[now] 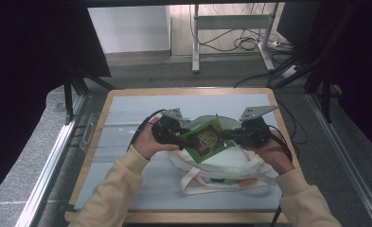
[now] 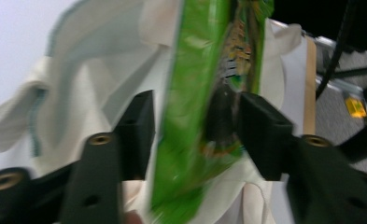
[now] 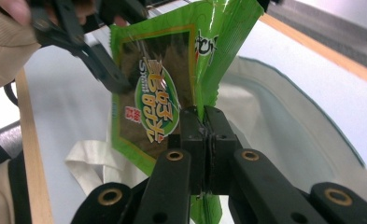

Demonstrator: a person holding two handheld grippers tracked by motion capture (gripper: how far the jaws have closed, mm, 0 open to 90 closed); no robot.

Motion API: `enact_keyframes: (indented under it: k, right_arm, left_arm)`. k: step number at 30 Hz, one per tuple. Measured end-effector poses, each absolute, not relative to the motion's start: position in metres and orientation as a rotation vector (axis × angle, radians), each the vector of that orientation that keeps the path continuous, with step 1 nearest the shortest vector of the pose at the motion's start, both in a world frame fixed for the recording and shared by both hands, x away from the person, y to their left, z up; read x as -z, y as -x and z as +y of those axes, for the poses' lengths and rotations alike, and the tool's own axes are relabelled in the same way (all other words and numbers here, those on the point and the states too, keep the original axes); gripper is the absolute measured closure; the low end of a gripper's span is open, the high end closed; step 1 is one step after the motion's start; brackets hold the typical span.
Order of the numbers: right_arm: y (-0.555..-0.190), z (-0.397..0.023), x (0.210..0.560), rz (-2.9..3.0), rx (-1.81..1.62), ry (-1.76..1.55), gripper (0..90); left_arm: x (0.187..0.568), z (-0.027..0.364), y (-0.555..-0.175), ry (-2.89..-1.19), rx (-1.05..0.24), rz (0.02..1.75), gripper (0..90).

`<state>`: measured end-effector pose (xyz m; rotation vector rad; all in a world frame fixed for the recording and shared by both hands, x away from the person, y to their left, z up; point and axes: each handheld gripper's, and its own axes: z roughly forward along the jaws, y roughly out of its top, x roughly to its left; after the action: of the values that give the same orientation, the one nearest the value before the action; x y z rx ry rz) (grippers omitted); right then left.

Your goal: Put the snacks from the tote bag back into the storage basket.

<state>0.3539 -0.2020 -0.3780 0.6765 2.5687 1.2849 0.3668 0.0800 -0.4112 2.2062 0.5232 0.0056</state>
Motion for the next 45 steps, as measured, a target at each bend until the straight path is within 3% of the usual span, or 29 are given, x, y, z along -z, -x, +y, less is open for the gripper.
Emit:
enact_keyframes:
  k: [13, 20, 28, 45]
  right_arm:
    - [-0.355, -0.198, 0.380, 2.507, -1.255, -0.596, 85.3]
    - [-0.355, -0.199, 0.379, 2.491, -1.306, -0.602, 79.8]
    - [-0.350, -0.206, 0.375, 2.406, -1.368, -0.691, 48.1]
    - [-0.340, -0.212, 0.388, 2.374, -1.423, -0.876, 39.3]
  left_arm:
    - [0.411, 0.087, -0.366, -2.189, 0.030, 0.522, 72.1]
    - [0.409, 0.090, -0.361, -2.175, 0.003, 0.523, 72.6]
    - [0.412, 0.100, -0.358, -2.139, -0.017, 0.561, 72.7]
    - [0.422, 0.112, -0.339, -2.076, -0.071, 0.618, 72.5]
